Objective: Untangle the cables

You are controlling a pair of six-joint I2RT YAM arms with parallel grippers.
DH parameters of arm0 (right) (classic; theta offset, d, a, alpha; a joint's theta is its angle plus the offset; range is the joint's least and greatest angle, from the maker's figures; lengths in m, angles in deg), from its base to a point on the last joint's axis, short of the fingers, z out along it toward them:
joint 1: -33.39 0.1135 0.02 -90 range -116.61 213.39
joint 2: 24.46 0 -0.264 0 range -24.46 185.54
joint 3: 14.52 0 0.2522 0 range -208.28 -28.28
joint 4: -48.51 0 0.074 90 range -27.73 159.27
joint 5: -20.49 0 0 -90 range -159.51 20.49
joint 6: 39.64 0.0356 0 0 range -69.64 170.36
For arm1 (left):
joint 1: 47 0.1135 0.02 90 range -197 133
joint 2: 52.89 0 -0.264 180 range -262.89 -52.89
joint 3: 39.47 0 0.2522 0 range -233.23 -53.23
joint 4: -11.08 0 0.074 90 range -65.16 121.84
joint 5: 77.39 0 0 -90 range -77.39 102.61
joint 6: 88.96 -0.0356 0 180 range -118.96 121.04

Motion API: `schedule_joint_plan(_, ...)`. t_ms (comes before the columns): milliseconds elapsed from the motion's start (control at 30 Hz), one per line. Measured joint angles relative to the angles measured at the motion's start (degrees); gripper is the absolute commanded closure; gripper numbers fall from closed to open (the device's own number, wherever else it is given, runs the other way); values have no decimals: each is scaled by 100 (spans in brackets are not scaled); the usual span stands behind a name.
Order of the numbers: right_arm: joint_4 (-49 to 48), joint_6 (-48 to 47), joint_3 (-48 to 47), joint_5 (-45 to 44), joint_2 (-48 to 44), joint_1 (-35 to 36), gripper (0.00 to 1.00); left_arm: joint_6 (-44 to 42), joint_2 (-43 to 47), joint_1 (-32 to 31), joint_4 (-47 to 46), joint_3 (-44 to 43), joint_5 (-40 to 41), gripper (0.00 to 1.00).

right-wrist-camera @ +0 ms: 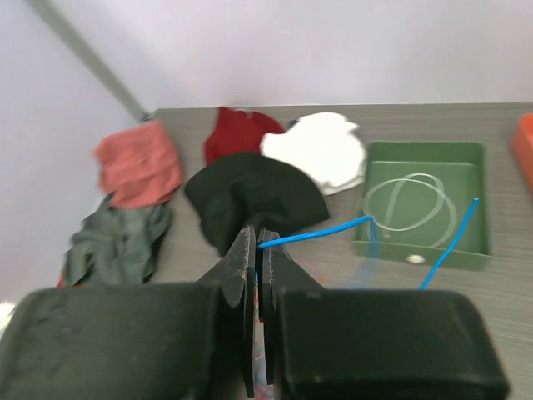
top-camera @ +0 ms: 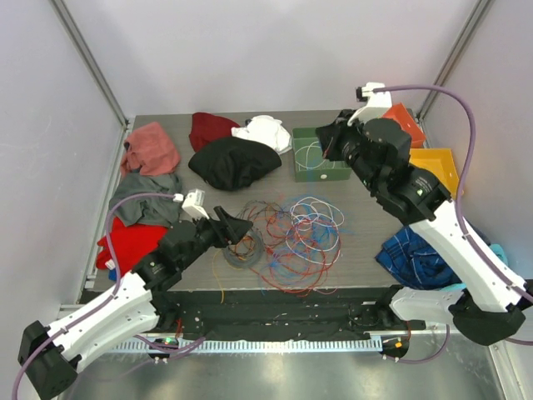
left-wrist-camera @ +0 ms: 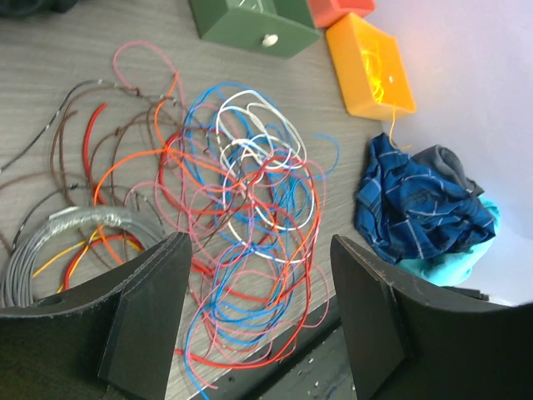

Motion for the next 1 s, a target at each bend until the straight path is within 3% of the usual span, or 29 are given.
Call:
schedule_joint_plan(133, -33, 2, -186, -52, 446, -765, 99, 42, 116, 0, 122, 83, -26, 28)
schedule_joint_plan(400, -146, 96, -1143, -232, 2214, -1786, 99, 35, 566, 0, 415, 107, -28, 28)
schedule_joint_plan(700, -457, 420, -2103, -308, 3346, -3036, 99, 15, 1095, 0, 1032, 306, -15, 28)
schedule_joint_plan(1000, -951, 743, -2975, 151, 4345, -3762, 99, 68, 970, 0, 1198, 494, 17, 29)
